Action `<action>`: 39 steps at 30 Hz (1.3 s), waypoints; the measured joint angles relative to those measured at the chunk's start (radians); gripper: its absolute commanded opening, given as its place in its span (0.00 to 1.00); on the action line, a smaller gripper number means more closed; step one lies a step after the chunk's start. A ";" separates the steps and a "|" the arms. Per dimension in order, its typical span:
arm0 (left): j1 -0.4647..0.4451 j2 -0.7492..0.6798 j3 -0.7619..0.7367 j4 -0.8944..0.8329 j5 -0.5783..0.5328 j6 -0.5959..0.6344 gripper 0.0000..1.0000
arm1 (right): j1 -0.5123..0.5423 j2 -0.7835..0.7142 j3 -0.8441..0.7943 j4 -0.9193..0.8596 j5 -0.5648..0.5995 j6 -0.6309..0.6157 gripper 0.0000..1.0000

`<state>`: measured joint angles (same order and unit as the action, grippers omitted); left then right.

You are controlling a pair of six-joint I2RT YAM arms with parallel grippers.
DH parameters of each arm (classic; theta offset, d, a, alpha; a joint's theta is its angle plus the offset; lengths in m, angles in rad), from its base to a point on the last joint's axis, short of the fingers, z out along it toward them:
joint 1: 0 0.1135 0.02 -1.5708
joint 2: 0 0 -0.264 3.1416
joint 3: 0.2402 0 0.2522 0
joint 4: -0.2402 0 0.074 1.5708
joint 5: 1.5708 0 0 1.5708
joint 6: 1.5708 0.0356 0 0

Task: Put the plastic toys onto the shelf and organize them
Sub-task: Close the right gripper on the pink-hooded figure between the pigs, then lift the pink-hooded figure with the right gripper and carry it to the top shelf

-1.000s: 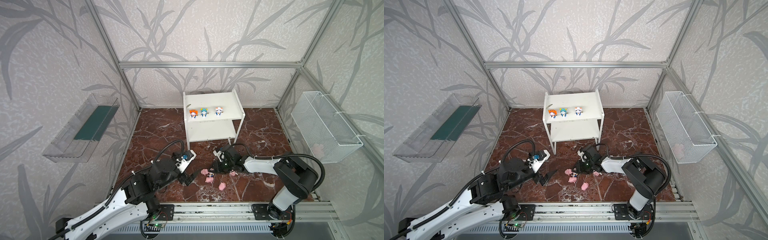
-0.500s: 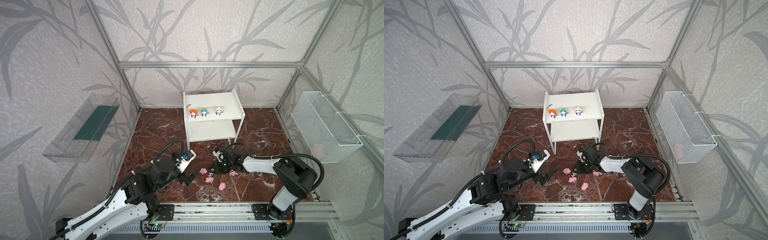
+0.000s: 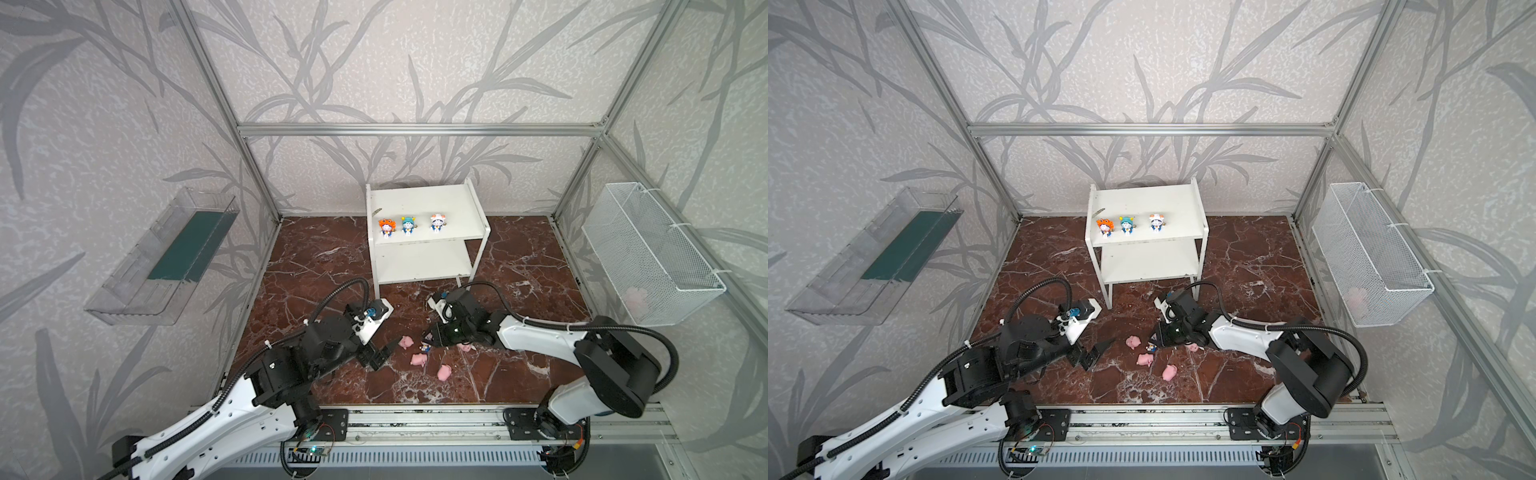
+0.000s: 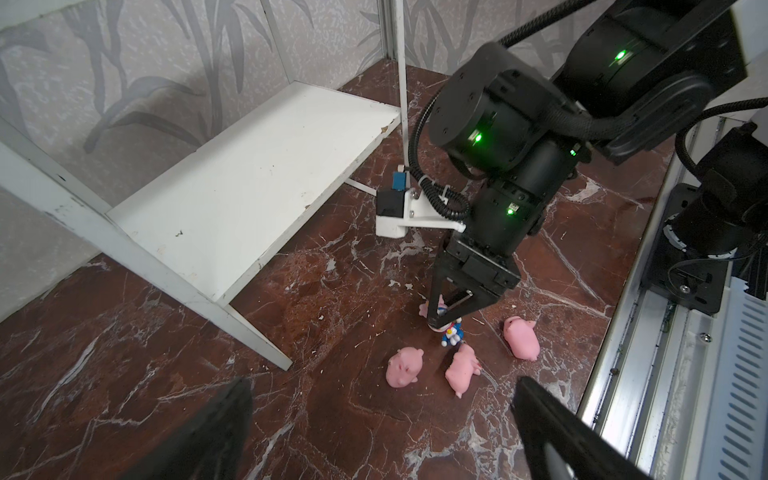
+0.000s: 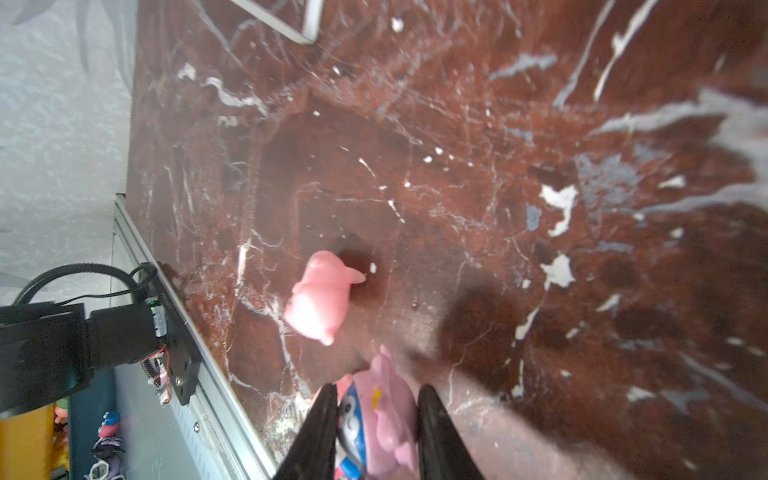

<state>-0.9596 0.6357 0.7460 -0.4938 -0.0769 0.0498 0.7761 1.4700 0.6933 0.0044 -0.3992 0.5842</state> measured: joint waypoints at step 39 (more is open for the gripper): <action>0.047 0.106 0.130 0.053 0.104 0.087 0.99 | -0.314 -0.164 0.853 -0.489 0.057 -0.767 0.18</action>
<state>-0.9127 0.7418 0.8761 -0.4404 0.0273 0.1368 0.4622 1.3064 1.5459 -0.4843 -0.3424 -0.1829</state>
